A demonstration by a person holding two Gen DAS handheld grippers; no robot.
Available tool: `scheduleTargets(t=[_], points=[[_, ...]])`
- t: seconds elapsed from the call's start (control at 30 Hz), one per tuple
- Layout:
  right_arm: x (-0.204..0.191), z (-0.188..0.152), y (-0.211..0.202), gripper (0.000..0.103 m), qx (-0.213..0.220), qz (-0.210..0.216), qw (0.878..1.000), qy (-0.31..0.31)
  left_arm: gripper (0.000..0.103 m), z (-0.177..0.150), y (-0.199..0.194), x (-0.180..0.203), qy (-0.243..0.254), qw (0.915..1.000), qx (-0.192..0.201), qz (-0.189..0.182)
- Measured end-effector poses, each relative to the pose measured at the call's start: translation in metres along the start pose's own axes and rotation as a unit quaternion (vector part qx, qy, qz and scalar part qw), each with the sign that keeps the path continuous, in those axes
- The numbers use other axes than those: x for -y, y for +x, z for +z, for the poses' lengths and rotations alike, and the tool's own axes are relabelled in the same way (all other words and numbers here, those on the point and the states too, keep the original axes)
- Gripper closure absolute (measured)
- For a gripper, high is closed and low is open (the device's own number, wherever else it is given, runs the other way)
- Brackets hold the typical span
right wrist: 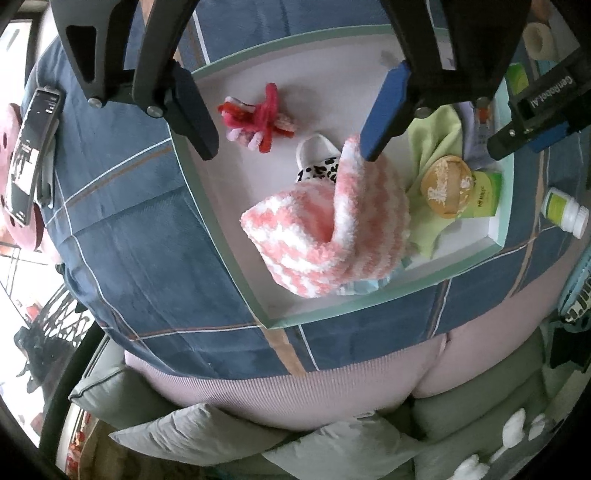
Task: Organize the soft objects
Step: 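Lower the wipes pack into the tray and open the left tool, then move the right tool to the green tissue pack while the left tool reaches the pink crumpled cloth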
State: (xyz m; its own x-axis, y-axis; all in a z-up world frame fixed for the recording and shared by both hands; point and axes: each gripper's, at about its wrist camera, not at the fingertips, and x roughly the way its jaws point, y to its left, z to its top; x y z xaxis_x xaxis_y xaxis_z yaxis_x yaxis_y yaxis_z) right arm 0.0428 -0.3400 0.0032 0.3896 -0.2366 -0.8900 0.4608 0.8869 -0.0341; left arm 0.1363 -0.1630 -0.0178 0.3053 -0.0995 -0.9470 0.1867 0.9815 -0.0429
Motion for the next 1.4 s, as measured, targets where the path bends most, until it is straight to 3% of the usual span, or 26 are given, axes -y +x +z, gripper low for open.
scheduleTargets(t=[0.07, 0.13, 0.4, 0.5, 0.6, 0.8, 1.03, 1.4], points=[[0.0, 0.0, -0.001, 0.018, 0.0, 0.005, 1.0, 0.002, 0.02, 0.001, -0.001, -0.003, -0.004, 1.0, 0.003, -0.002], [0.0, 0.0, -0.002, 0.014, 0.001, 0.01, 1.0, 0.005, 0.011, 0.002, -0.005, -0.006, -0.008, 0.9999, 0.009, -0.004], [-0.011, 0.002, -0.019, 0.012, 0.021, 0.024, 0.999, -0.003, 0.01, 0.007, -0.03, -0.031, -0.038, 0.9982, 0.046, -0.007], [-0.017, 0.003, -0.027, 0.001, 0.033, 0.03, 0.999, -0.008, 0.01, 0.009, -0.039, -0.049, -0.061, 0.9962, 0.062, 0.0], [-0.023, 0.004, -0.032, 0.001, 0.039, 0.04, 0.998, -0.012, 0.009, 0.009, -0.047, -0.068, -0.08, 0.9938, 0.075, 0.018], [-0.04, 0.003, -0.039, 0.001, 0.043, 0.065, 0.997, -0.021, 0.004, 0.004, -0.06, -0.11, -0.125, 0.9867, 0.098, 0.035], [-0.067, -0.001, -0.04, 0.001, 0.039, 0.084, 0.995, -0.048, 0.004, -0.004, -0.073, -0.165, -0.175, 0.9737, 0.107, 0.099], [-0.115, -0.012, -0.035, 0.001, 0.018, 0.121, 0.988, -0.09, 0.004, -0.026, -0.075, -0.225, -0.239, 0.9591, 0.091, 0.121]])
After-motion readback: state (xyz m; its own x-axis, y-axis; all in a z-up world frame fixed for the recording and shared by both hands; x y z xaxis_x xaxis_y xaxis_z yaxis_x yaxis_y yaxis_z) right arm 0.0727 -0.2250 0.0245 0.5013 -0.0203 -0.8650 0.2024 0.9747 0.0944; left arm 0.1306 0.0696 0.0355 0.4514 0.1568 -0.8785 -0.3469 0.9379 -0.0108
